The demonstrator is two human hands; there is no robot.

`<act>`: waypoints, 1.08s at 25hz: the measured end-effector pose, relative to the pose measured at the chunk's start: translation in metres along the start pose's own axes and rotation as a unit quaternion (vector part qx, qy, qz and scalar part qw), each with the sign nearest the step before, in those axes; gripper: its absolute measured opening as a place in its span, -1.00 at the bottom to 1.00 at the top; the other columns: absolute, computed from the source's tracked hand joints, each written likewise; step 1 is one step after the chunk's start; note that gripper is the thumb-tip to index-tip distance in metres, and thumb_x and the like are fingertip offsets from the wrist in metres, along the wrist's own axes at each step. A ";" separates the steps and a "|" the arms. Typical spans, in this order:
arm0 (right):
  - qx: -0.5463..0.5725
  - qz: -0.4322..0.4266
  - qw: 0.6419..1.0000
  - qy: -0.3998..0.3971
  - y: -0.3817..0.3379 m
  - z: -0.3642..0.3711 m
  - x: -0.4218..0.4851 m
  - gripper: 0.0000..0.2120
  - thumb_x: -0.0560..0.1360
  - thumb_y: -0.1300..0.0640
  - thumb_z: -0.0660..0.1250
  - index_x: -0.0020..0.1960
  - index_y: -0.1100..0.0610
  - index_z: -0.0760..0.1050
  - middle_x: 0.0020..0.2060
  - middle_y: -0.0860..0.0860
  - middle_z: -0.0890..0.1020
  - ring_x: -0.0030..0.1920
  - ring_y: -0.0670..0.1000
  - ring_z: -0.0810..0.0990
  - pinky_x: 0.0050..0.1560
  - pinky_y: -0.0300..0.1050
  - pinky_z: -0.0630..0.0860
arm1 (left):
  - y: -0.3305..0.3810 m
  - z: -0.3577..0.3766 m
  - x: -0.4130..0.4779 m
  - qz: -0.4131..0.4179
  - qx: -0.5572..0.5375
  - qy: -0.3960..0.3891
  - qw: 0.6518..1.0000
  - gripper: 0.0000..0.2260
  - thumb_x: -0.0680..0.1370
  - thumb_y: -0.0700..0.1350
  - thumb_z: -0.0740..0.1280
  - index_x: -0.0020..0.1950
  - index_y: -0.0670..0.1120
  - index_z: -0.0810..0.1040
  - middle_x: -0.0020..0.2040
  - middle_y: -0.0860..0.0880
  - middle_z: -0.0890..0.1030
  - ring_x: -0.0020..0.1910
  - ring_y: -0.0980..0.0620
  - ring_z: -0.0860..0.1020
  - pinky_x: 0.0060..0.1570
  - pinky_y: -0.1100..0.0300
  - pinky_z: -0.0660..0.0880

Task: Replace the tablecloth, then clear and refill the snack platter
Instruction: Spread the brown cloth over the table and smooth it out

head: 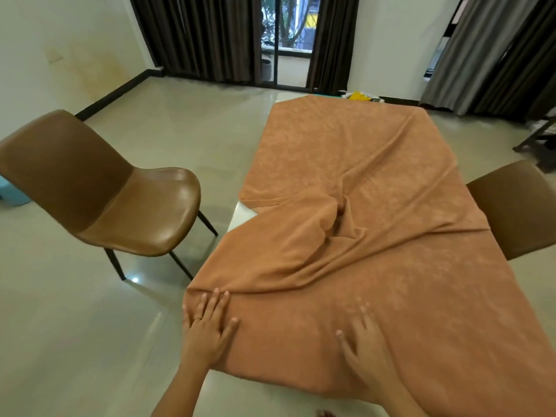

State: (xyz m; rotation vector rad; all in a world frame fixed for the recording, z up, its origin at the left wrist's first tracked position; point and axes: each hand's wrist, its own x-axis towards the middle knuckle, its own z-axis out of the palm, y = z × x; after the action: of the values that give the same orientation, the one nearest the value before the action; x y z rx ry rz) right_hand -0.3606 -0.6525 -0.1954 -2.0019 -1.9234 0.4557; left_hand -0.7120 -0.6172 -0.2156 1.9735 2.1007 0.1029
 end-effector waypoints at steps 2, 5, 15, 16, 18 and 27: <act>-0.071 0.033 0.997 -0.028 0.026 -0.008 0.017 -0.25 0.45 -0.39 -0.03 0.54 -0.03 0.09 0.53 0.05 0.07 0.52 0.18 0.06 0.47 -0.04 -0.10 | -0.008 0.000 -0.005 -0.030 -0.015 0.011 0.999 -0.32 0.52 0.39 -0.19 0.49 0.10 0.30 0.49 0.05 0.31 0.49 -0.02 0.22 0.42 -0.01 -0.36; -0.125 0.060 0.983 -0.118 0.036 -0.009 0.007 -0.17 0.37 -0.53 -0.21 0.53 -0.15 -0.15 0.53 0.00 -0.09 0.53 0.08 -0.11 0.45 -0.03 -0.27 | -0.013 -0.005 -0.007 -0.066 0.003 0.034 0.997 -0.34 0.52 0.31 -0.11 0.36 -0.07 0.44 0.37 -0.11 0.47 0.44 -0.13 0.31 0.44 -0.07 -0.29; -0.082 0.102 0.991 0.019 -0.007 -0.012 0.037 -0.32 0.57 -0.27 -0.18 0.10 0.16 0.55 0.07 0.21 0.55 0.11 0.29 0.54 0.06 0.15 0.51 | 0.094 -0.046 0.088 0.034 -0.107 0.071 0.991 -0.68 0.60 0.10 0.13 0.21 -0.07 0.44 0.26 -0.10 0.44 0.30 -0.29 0.40 0.17 -0.11 0.47; -0.068 0.083 0.994 0.008 -0.008 -0.014 0.056 -0.36 0.57 -0.27 -0.12 0.27 0.16 0.46 0.29 0.22 0.45 0.31 0.30 0.41 0.24 0.15 0.41 | 0.109 -0.046 0.101 0.042 -0.120 0.065 0.990 -0.64 0.61 0.06 0.17 0.34 -0.07 0.38 0.40 -0.11 0.35 0.39 -0.30 0.31 0.26 -0.13 0.41; -0.057 0.030 0.997 -0.033 -0.006 -0.012 0.086 -0.34 0.54 -0.28 -0.01 0.53 0.03 0.09 0.54 0.06 0.02 0.54 0.16 -0.05 0.47 0.05 0.01 | 0.132 -0.047 0.123 0.059 -0.143 0.070 0.985 -0.55 0.61 0.02 0.20 0.47 -0.07 0.26 0.53 -0.10 0.17 0.47 -0.23 0.21 0.40 -0.10 0.24; -0.043 -0.058 0.997 0.038 -0.046 0.002 0.164 -0.55 0.50 -0.33 0.08 0.01 -0.01 0.52 -0.02 -0.10 0.51 0.04 0.00 0.48 0.07 -0.01 0.48 | 0.145 -0.079 0.283 0.070 -0.211 0.094 0.970 -0.69 0.62 -0.11 0.16 0.33 -0.18 0.41 0.35 -0.17 0.42 0.39 -0.23 0.32 0.34 -0.16 0.28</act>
State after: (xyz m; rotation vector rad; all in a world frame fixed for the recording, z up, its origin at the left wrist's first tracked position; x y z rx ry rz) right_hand -0.3962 -0.4870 -0.1775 -1.9158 -2.0312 0.2670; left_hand -0.6030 -0.3163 -0.1456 1.9001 1.8423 0.7264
